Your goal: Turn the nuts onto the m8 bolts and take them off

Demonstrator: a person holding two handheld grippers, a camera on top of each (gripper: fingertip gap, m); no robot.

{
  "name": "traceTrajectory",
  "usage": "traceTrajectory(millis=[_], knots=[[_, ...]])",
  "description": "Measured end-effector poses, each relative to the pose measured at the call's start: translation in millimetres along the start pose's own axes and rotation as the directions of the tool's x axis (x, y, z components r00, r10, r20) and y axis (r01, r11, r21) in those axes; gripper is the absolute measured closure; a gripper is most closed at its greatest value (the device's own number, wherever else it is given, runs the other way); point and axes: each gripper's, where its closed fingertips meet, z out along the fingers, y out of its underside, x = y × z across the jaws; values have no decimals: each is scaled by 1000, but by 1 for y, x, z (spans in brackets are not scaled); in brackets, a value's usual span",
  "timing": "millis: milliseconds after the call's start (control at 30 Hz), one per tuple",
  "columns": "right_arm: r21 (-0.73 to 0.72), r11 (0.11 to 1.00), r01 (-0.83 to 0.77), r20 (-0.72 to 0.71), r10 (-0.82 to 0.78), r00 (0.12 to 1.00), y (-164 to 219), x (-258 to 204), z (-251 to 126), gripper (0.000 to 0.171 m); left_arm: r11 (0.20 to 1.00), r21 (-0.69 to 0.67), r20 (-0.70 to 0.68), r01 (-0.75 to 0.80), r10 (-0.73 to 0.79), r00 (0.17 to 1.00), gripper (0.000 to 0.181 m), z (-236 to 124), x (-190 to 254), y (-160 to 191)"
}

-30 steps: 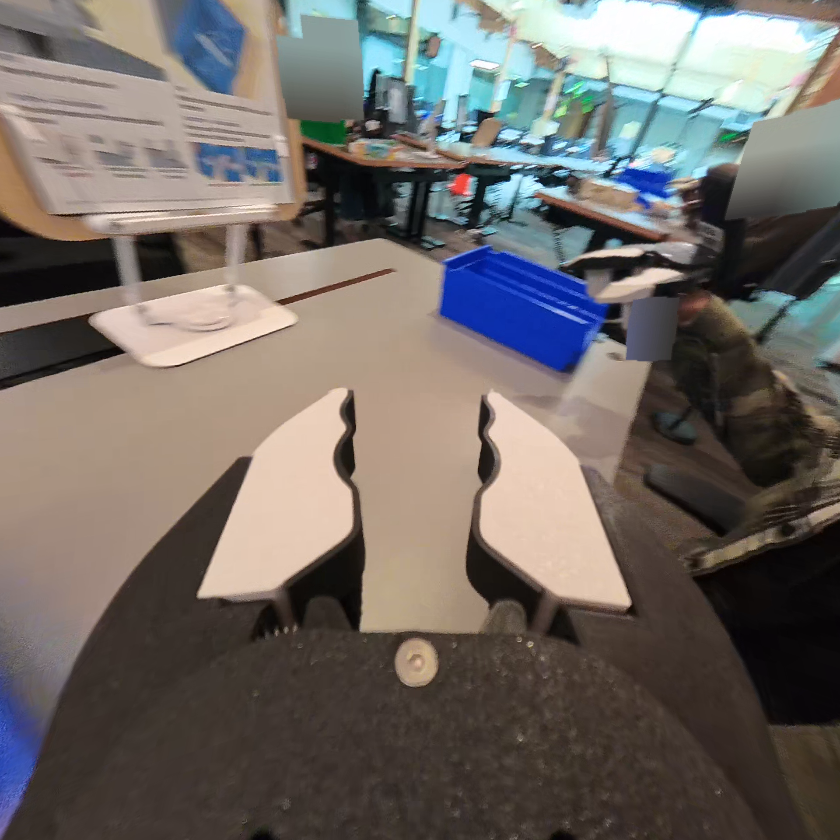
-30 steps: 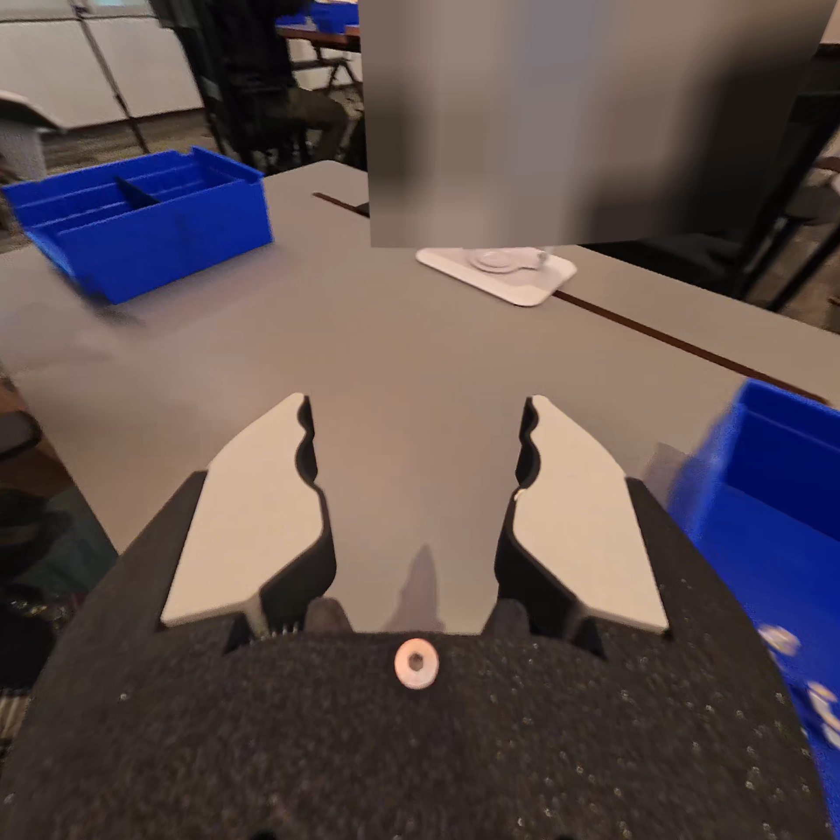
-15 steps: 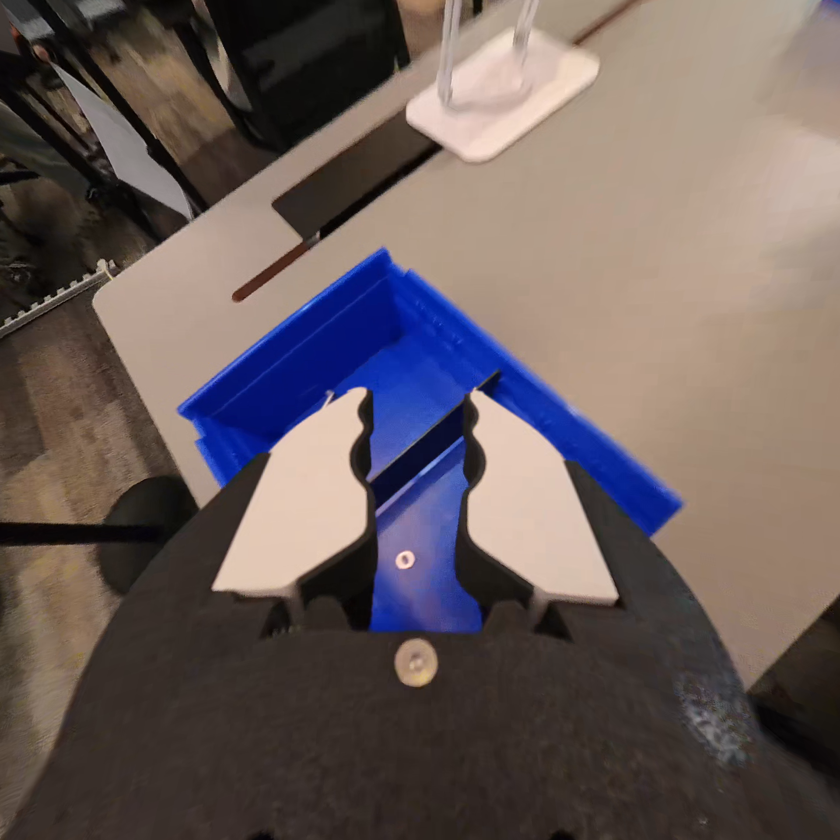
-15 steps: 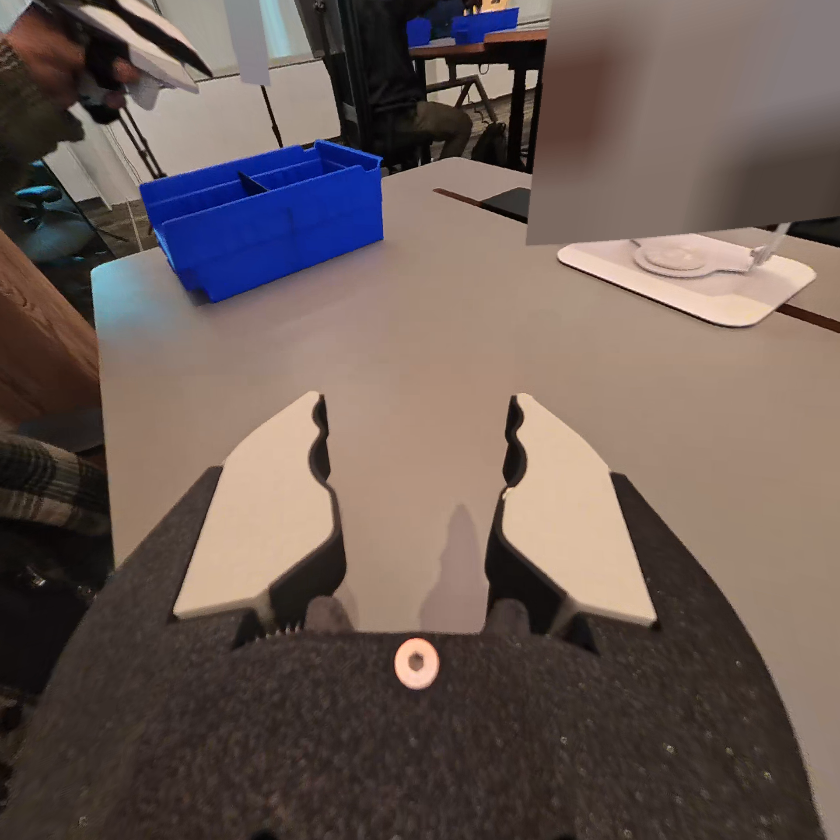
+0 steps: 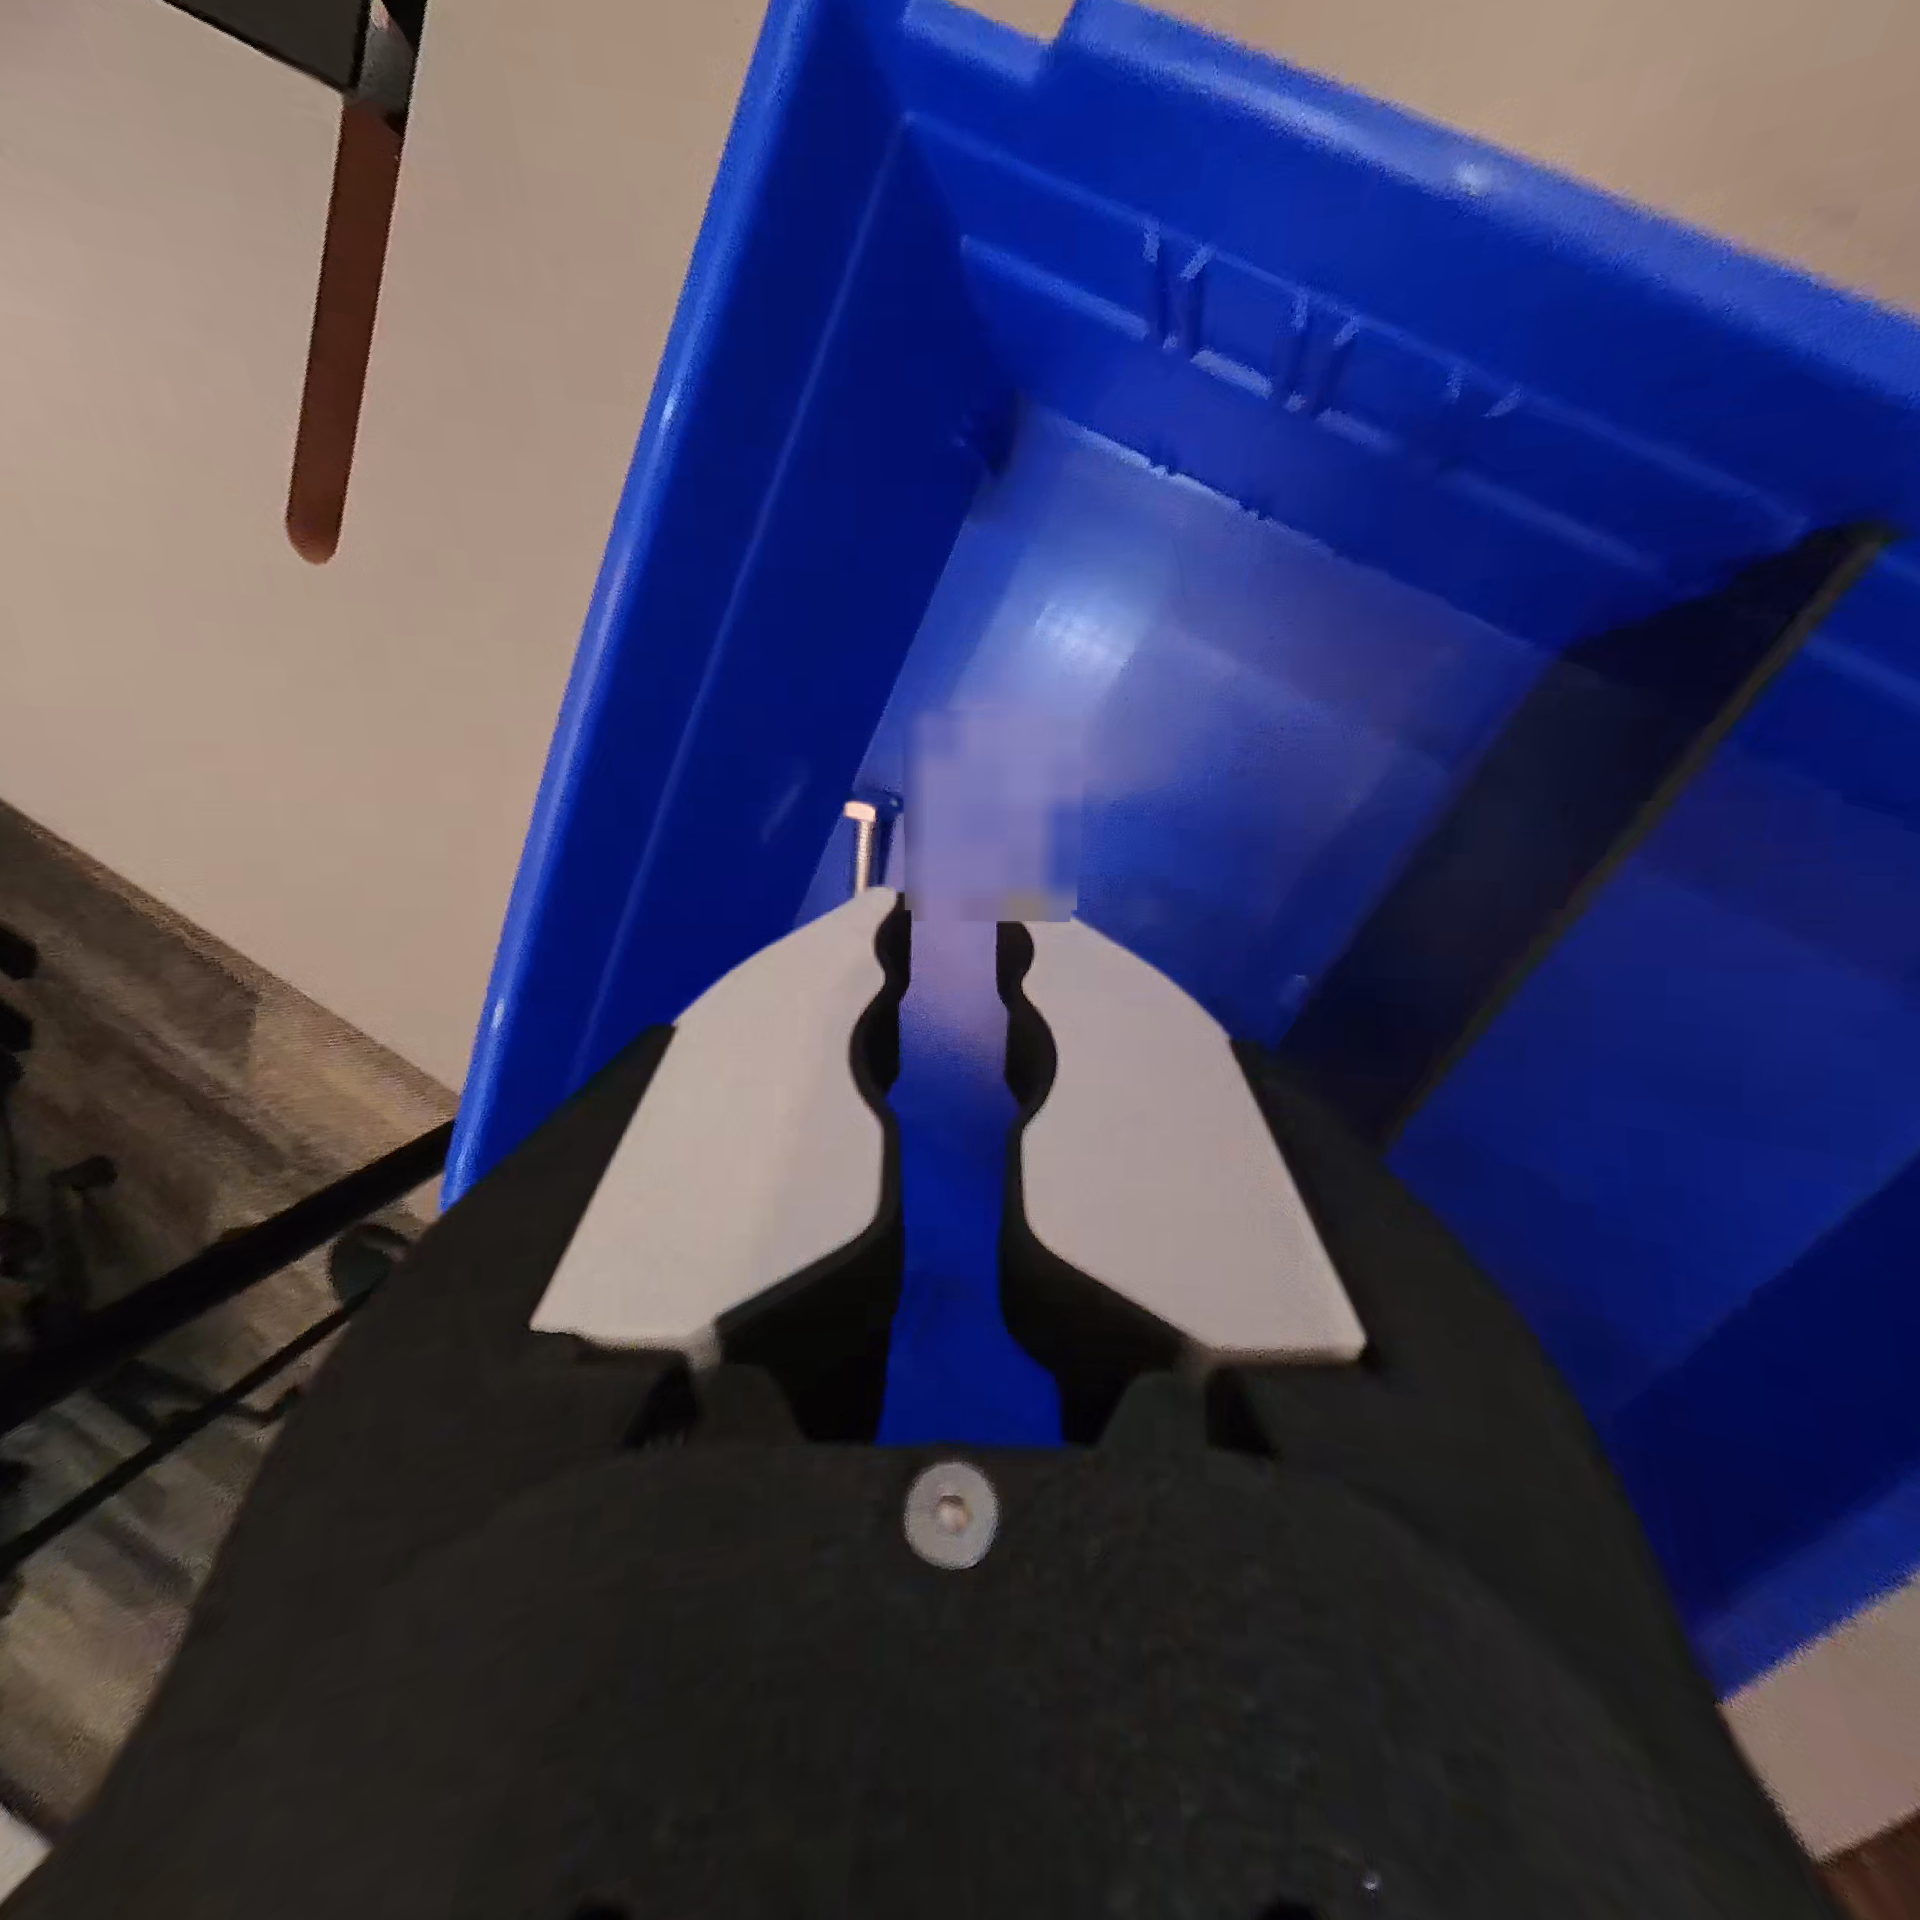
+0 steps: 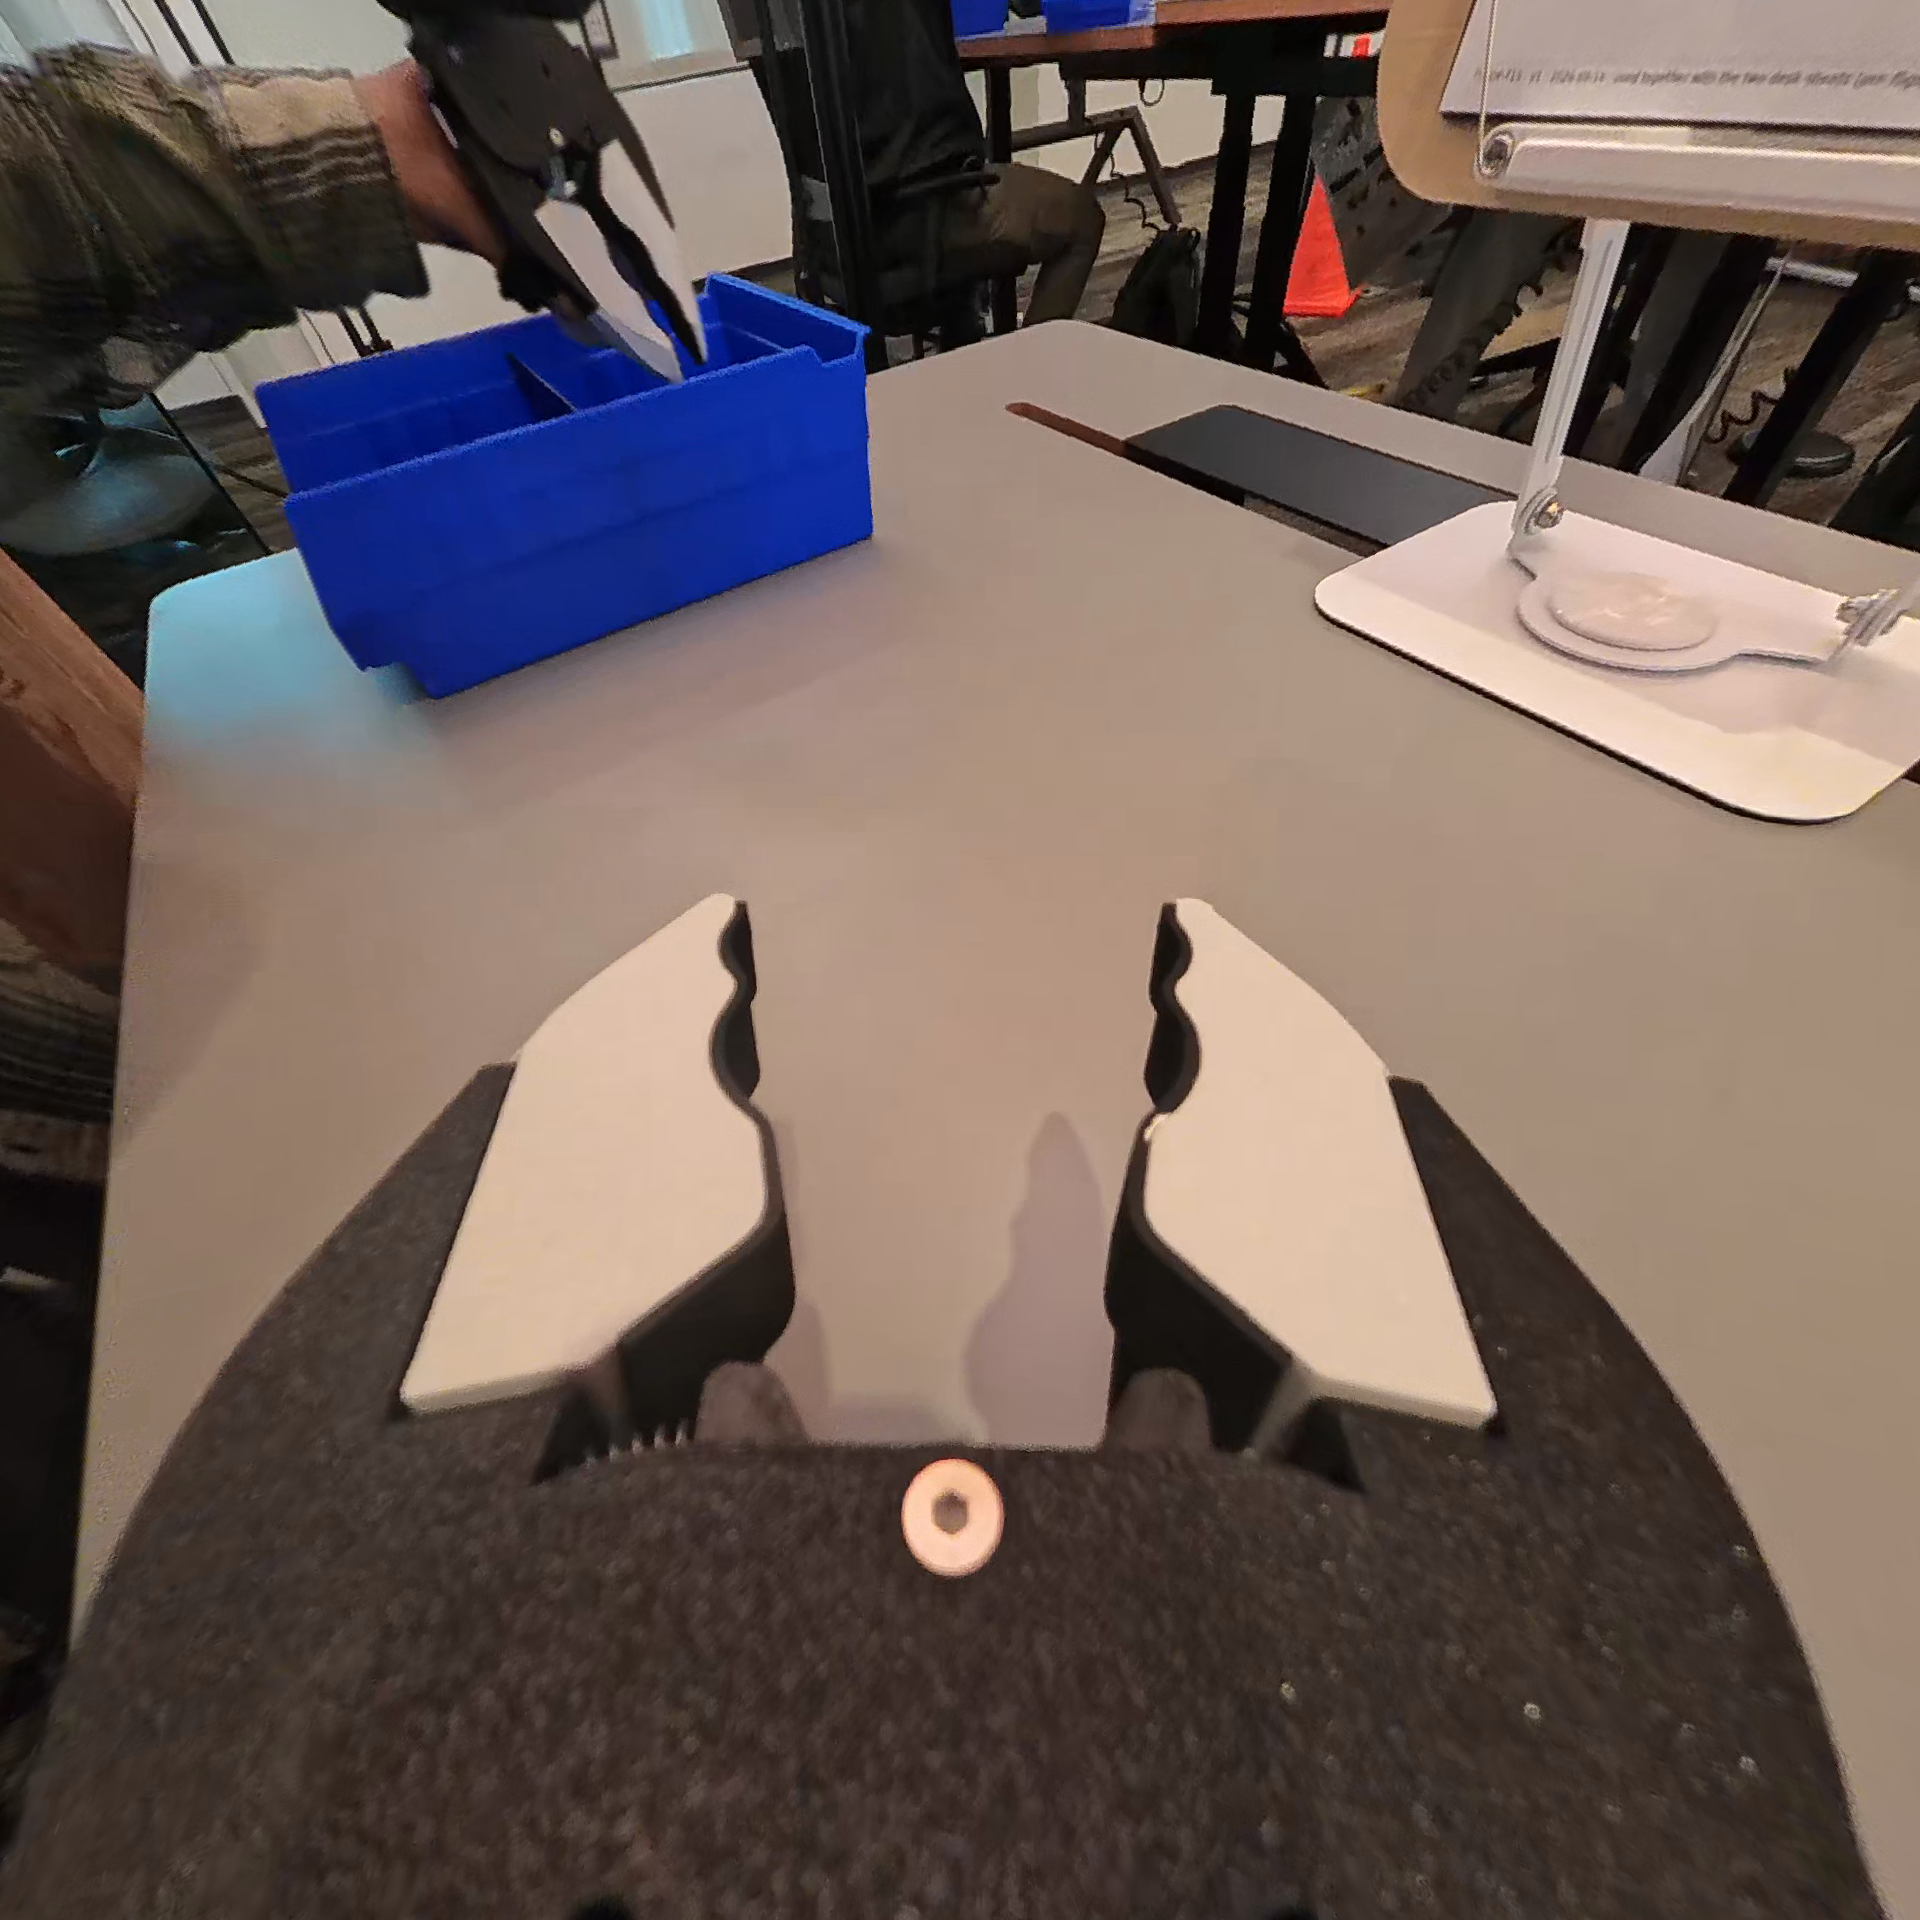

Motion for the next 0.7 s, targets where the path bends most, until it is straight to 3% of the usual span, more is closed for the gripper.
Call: traceTrajectory(millis=[333,700], knots=[[2,1000,1,21,-1,1000,-1,5,7,102,990,-119,-8,-71,70,998,167,42,-12,17],[3,1000,-7,48,7,999,-3,2,6,104,976,-201,-12,-84,83,996,169,57,-21,20]])
